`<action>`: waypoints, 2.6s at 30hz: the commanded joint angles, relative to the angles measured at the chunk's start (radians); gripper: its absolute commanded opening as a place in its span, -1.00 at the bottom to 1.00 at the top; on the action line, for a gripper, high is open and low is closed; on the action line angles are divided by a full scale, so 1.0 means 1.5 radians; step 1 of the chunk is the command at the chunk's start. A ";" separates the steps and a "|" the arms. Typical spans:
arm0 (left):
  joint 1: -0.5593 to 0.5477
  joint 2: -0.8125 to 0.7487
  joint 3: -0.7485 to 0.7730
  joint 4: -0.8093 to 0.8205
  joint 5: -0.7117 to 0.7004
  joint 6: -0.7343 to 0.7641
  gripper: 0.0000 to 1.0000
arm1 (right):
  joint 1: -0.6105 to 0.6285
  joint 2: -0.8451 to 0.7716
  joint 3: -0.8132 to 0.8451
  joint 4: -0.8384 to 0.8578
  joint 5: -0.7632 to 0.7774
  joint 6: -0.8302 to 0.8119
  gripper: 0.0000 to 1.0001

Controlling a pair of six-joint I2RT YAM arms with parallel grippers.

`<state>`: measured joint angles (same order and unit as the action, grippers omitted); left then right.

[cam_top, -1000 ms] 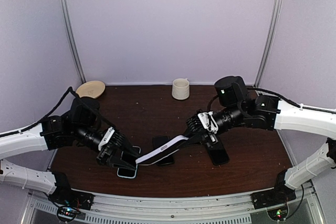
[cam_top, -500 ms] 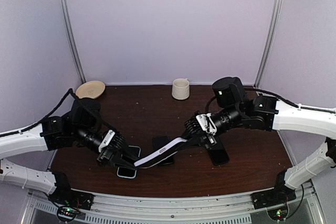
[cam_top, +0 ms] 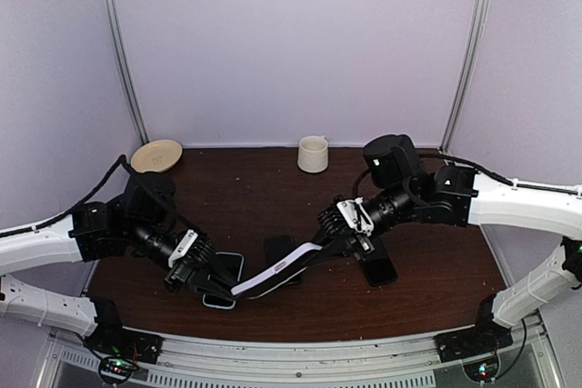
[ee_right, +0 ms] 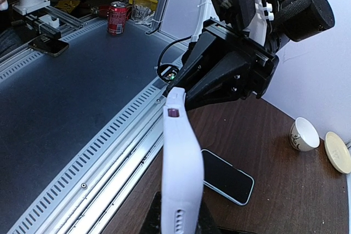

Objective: Take the phone out of the phone case
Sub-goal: Remove the top left corner of the phone from the phone case.

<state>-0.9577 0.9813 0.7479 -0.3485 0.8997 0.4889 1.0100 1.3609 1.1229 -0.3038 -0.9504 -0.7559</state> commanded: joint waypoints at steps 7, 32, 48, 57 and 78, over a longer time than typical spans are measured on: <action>-0.007 0.008 0.004 0.030 0.007 0.007 -0.71 | 0.037 0.013 0.058 0.038 -0.094 -0.008 -1.00; -0.007 -0.009 0.007 0.029 -0.093 0.004 -0.68 | 0.078 0.021 0.116 -0.136 -0.139 -0.060 -1.00; 0.034 -0.020 0.009 0.038 -0.053 -0.016 -0.64 | 0.103 0.020 0.137 -0.229 -0.147 -0.108 -1.00; 0.057 -0.014 0.021 0.046 -0.058 -0.040 0.03 | 0.110 -0.009 0.108 -0.194 -0.091 -0.095 -1.00; 0.058 -0.112 -0.009 0.072 -0.092 0.001 0.18 | 0.105 -0.146 -0.083 0.131 0.409 0.055 -1.00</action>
<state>-0.8757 0.8291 0.7441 -0.2901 0.7895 0.4820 1.1709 1.2007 1.0245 -0.3248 -0.5392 -0.7620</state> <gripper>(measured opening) 0.599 0.086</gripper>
